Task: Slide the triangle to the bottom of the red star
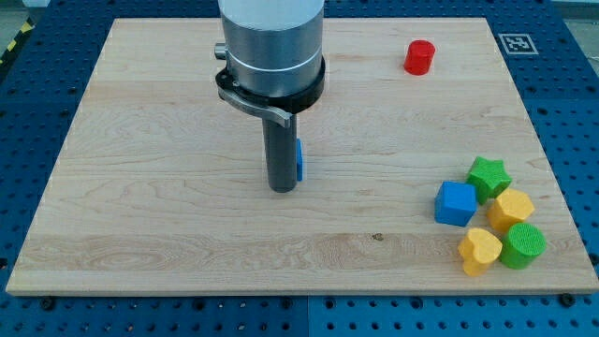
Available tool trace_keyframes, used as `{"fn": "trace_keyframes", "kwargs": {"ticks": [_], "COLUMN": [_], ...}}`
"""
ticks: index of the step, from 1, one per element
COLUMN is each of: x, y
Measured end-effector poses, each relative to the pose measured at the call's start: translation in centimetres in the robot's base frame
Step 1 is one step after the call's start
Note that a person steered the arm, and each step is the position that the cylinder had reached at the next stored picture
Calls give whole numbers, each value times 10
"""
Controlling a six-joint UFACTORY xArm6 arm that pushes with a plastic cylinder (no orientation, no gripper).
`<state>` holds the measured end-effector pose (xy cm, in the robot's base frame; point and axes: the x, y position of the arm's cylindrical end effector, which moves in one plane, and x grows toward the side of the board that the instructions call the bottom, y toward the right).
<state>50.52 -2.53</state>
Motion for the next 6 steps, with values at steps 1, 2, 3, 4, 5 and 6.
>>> {"fn": "trace_keyframes", "kwargs": {"ticks": [1, 2, 3, 4, 5, 6], "x": [0, 0, 0, 0, 0, 0], "y": [0, 9, 21, 25, 48, 37]}}
